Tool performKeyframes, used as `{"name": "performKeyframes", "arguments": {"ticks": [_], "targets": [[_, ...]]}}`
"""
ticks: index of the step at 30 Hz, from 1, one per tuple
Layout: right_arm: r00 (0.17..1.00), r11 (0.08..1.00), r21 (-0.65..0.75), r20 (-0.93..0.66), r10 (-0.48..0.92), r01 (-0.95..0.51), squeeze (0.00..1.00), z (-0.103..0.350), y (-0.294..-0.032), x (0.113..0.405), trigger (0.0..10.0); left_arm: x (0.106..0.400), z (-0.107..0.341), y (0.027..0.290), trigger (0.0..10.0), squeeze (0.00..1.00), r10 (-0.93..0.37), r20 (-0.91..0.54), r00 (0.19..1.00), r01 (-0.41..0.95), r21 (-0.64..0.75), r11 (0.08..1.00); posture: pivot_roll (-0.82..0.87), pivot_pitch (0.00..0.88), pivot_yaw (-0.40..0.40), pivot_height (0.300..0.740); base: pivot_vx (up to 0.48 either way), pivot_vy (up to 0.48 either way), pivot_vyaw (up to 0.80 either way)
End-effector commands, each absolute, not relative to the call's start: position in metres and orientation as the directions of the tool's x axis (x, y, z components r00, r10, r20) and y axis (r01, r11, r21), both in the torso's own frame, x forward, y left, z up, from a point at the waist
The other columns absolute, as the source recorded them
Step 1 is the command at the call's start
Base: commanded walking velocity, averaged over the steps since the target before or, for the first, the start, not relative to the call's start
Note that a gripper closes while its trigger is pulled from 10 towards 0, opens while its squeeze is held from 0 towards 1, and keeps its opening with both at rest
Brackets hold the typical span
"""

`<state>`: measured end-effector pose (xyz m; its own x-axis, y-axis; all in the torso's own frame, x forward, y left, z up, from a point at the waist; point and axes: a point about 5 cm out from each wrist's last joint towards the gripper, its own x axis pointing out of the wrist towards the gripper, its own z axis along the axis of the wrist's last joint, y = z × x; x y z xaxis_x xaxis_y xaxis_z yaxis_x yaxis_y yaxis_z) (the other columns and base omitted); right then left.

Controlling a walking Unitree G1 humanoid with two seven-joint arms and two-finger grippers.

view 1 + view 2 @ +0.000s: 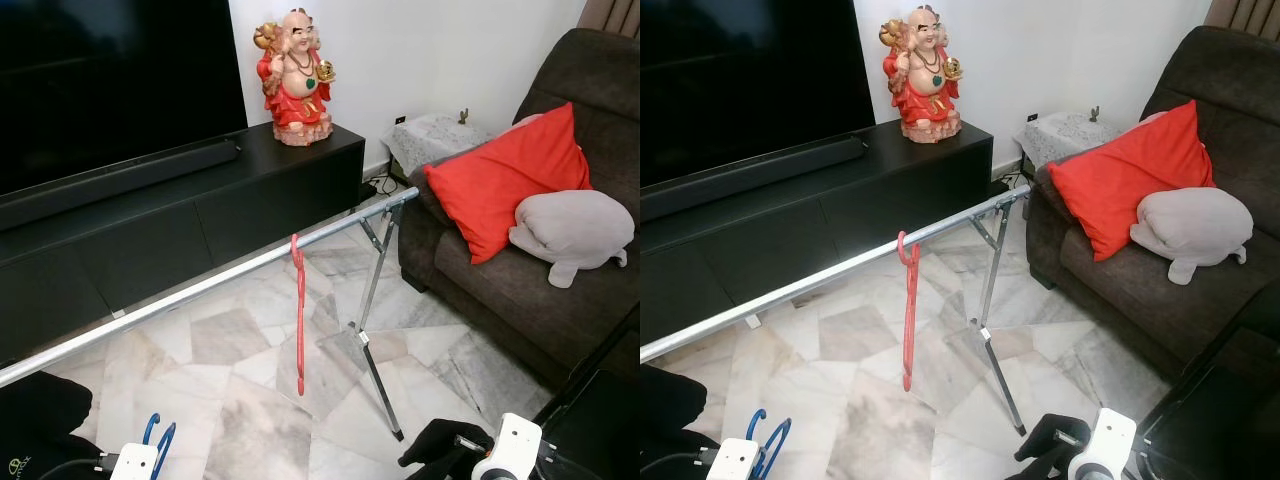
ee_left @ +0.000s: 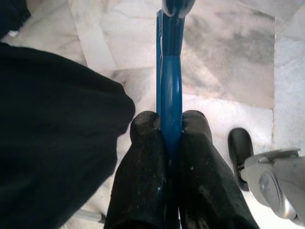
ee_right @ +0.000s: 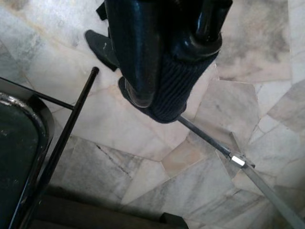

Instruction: Hang hanger

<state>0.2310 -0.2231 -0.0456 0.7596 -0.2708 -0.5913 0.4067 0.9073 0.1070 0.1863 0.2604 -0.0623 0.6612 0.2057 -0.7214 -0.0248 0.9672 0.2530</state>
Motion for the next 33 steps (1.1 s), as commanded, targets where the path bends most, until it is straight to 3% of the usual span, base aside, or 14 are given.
{"name": "performKeyframes", "arguments": {"ticks": [1, 12, 21, 33], "targets": [[0.776, 0.904, 0.122, -0.568, -0.275, 0.409, 0.0, -0.038, -0.224, 0.241, 10.0, 0.181, -0.066, 0.26, 10.0, 0.0, 0.212, -0.742, 0.636, -0.025, 0.255, 0.967, 0.12, 0.0, 0.031, 0.74, 0.0, 0.0, 0.0], [0.769, 0.905, 0.117, -0.578, -0.272, 0.408, 0.0, -0.042, -0.223, 0.236, 10.0, 0.166, -0.072, 0.266, 10.0, 0.0, 0.233, -0.773, 0.59, -0.032, 0.265, 0.964, 0.11, 0.0, 0.039, 0.74, 0.0, 0.0, 0.0], [0.769, 0.92, 0.094, -0.585, -0.257, 0.38, 0.0, -0.044, -0.223, 0.233, 10.0, 0.171, -0.071, 0.264, 10.0, 0.0, 0.245, -0.762, 0.6, -0.059, 0.264, 0.963, 0.13, 0.0, 0.024, 0.74, 0.0, 0.0, 0.0], [0.751, 0.918, 0.084, -0.606, -0.261, 0.387, 0.0, -0.054, -0.222, 0.216, 10.0, 0.154, -0.076, 0.268, 10.0, 0.0, 0.242, -0.782, 0.575, -0.042, 0.267, 0.963, 0.11, 0.0, 0.049, 0.74, 0.0, 0.0, 0.72]]}}
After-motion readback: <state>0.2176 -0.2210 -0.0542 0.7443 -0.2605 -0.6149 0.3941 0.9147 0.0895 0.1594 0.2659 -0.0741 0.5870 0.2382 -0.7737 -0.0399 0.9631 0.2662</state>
